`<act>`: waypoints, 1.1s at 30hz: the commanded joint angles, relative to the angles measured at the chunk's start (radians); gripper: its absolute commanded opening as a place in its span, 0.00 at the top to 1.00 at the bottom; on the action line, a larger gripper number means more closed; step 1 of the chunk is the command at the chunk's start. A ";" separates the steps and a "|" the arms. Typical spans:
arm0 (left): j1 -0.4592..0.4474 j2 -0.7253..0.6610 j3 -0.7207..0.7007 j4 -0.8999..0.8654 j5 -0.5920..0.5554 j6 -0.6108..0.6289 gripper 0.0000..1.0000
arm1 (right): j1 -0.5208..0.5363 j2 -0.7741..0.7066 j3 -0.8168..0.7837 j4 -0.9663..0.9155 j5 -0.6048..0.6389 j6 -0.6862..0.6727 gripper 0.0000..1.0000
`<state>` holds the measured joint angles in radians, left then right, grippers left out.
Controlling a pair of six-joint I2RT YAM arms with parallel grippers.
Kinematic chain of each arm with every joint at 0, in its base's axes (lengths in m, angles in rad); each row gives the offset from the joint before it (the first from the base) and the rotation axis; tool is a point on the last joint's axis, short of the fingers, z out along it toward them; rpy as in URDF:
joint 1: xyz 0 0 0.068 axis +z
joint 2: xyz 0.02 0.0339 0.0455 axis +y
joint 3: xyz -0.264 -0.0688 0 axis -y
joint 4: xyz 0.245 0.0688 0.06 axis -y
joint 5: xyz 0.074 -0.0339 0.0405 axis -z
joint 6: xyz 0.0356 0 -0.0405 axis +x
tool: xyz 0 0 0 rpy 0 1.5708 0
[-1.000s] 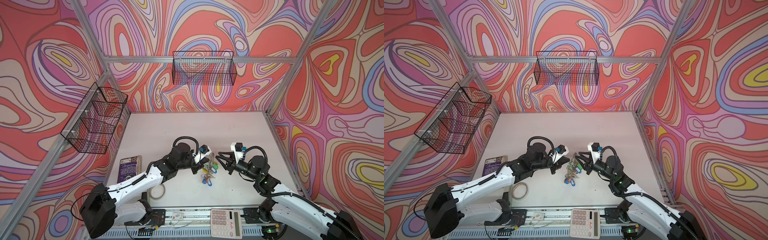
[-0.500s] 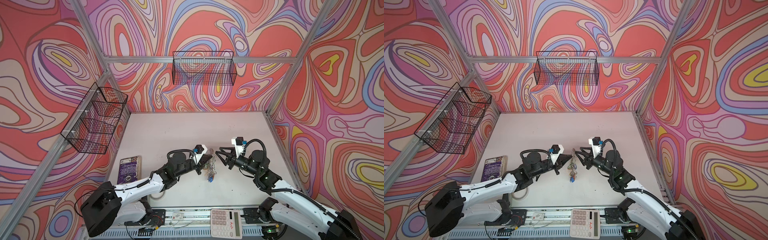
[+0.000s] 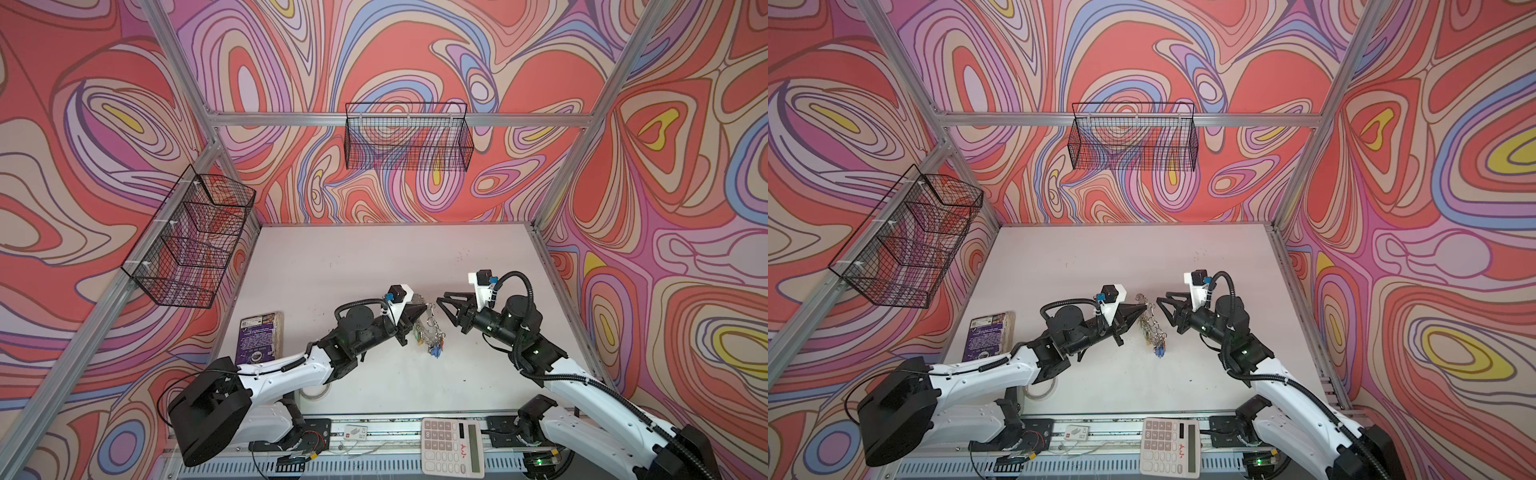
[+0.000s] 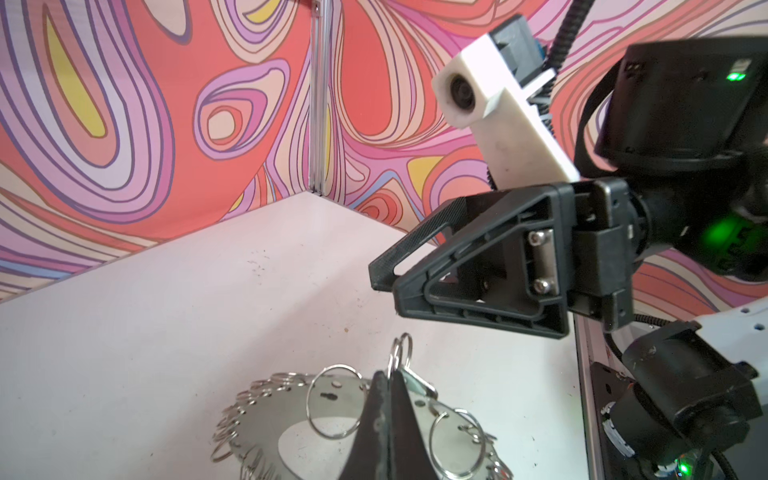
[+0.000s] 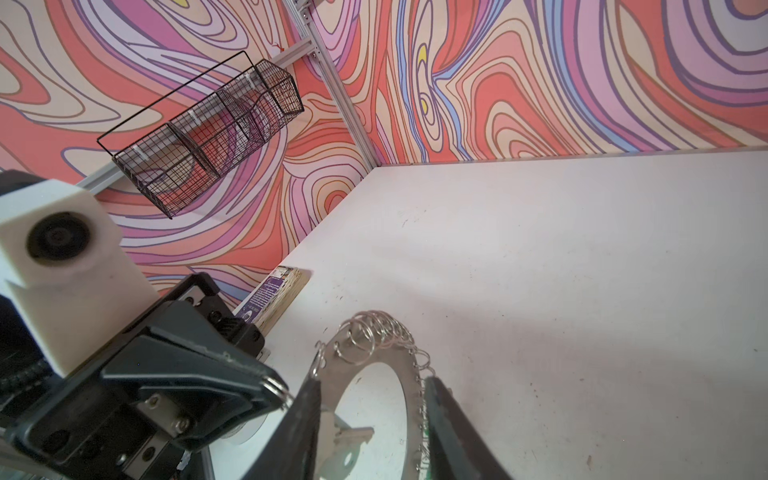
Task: Attach keys to a key ring
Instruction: Insert the key into the keyring.
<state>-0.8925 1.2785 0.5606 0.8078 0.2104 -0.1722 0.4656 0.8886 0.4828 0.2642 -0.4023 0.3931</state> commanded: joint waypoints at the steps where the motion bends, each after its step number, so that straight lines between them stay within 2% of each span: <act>1: -0.010 0.017 0.006 0.213 -0.027 -0.056 1.00 | -0.039 0.007 0.010 0.018 -0.047 0.042 0.54; 3: -0.010 0.033 0.000 0.282 -0.004 -0.077 1.00 | -0.064 0.013 0.010 0.035 -0.065 0.069 0.53; 6: -0.011 0.076 -0.004 0.348 -0.040 -0.102 1.00 | -0.093 0.024 0.007 0.072 -0.112 0.110 0.50; 14: -0.010 0.101 0.009 0.344 -0.052 -0.134 1.00 | -0.096 0.012 -0.014 0.181 -0.248 0.137 0.48; 18: -0.010 0.110 0.012 0.344 -0.045 -0.139 1.00 | -0.096 0.062 -0.022 0.269 -0.335 0.181 0.56; 33: -0.010 0.124 0.005 0.364 -0.045 -0.145 1.00 | -0.097 0.111 -0.062 0.328 -0.366 0.195 0.76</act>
<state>-0.8989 1.4040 0.5598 1.0443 0.1707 -0.2974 0.3725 0.9939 0.4438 0.5495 -0.7471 0.5774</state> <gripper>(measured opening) 0.047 0.254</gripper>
